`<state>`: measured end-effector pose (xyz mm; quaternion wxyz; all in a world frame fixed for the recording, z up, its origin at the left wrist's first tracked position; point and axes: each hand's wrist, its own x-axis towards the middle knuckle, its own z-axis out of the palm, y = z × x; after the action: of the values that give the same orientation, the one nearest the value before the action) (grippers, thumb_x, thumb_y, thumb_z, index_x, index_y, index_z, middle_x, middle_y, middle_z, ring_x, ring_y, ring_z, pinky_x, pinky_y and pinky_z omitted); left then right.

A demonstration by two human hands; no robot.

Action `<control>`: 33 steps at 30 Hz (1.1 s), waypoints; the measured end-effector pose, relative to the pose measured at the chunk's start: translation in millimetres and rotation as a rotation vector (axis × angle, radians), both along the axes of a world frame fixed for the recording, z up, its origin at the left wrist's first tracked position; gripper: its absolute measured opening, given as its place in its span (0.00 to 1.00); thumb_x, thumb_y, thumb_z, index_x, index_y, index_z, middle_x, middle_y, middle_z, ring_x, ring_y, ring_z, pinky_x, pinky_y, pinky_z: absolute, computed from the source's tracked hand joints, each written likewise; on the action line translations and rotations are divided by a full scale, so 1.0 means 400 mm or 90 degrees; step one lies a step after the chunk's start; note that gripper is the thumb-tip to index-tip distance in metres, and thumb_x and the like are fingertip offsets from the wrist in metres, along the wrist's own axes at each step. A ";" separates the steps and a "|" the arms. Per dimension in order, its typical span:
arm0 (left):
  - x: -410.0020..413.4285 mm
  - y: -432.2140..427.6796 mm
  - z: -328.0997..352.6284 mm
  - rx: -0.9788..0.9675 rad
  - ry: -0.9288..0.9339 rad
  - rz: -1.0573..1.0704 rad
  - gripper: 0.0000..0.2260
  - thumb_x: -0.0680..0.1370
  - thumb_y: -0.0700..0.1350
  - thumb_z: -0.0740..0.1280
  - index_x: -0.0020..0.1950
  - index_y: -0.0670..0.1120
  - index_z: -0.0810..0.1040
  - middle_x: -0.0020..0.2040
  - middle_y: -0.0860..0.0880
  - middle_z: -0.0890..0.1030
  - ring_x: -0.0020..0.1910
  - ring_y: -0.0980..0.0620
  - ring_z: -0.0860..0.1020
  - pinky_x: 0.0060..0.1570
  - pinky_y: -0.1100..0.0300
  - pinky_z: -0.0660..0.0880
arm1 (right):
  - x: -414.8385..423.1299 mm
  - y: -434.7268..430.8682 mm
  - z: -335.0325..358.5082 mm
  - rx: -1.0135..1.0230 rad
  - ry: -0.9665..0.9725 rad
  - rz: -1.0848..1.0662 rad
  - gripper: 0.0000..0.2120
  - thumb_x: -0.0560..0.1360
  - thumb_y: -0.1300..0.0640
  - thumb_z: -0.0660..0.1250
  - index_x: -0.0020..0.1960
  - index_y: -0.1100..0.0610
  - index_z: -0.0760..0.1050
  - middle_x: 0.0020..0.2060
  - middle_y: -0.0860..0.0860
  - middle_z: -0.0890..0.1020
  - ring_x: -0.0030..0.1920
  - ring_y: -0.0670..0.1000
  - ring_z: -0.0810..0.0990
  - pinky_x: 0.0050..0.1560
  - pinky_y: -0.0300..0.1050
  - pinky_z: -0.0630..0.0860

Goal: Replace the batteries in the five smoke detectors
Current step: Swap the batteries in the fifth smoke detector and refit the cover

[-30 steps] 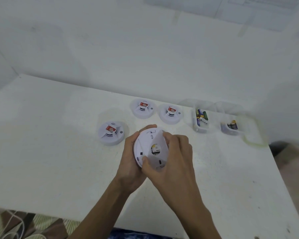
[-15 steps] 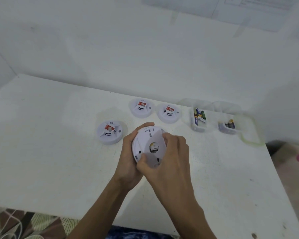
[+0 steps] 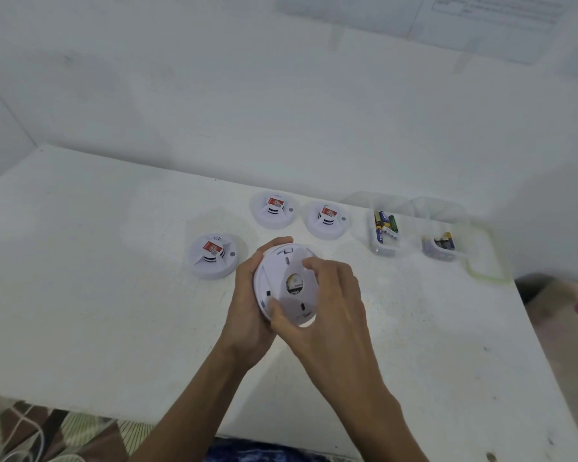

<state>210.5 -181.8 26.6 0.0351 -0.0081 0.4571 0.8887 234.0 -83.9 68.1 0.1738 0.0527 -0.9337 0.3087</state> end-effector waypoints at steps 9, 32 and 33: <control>0.009 0.005 -0.003 -0.072 0.036 0.006 0.19 0.83 0.36 0.49 0.59 0.51 0.76 0.53 0.56 0.83 0.53 0.55 0.81 0.48 0.63 0.78 | 0.001 -0.025 -0.010 0.073 0.015 -0.054 0.31 0.58 0.44 0.69 0.57 0.54 0.65 0.47 0.54 0.79 0.44 0.53 0.79 0.38 0.35 0.70; -0.026 0.005 0.009 -0.058 0.012 0.020 0.10 0.78 0.52 0.59 0.58 0.53 0.74 0.51 0.55 0.84 0.53 0.52 0.81 0.50 0.56 0.80 | -0.005 0.015 -0.024 -0.092 0.098 0.018 0.25 0.67 0.41 0.66 0.58 0.52 0.68 0.54 0.51 0.78 0.54 0.46 0.73 0.51 0.33 0.73; -0.024 0.003 0.005 -0.054 0.005 0.020 0.10 0.80 0.50 0.57 0.58 0.52 0.73 0.50 0.55 0.84 0.52 0.53 0.82 0.47 0.57 0.80 | -0.007 0.021 -0.023 -0.096 0.072 0.044 0.26 0.67 0.40 0.67 0.59 0.53 0.69 0.55 0.51 0.78 0.54 0.47 0.74 0.53 0.30 0.70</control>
<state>200.7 -180.5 28.7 0.0191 -0.0134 0.4945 0.8689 231.1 -75.5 58.8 0.2185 0.0892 -0.8942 0.3804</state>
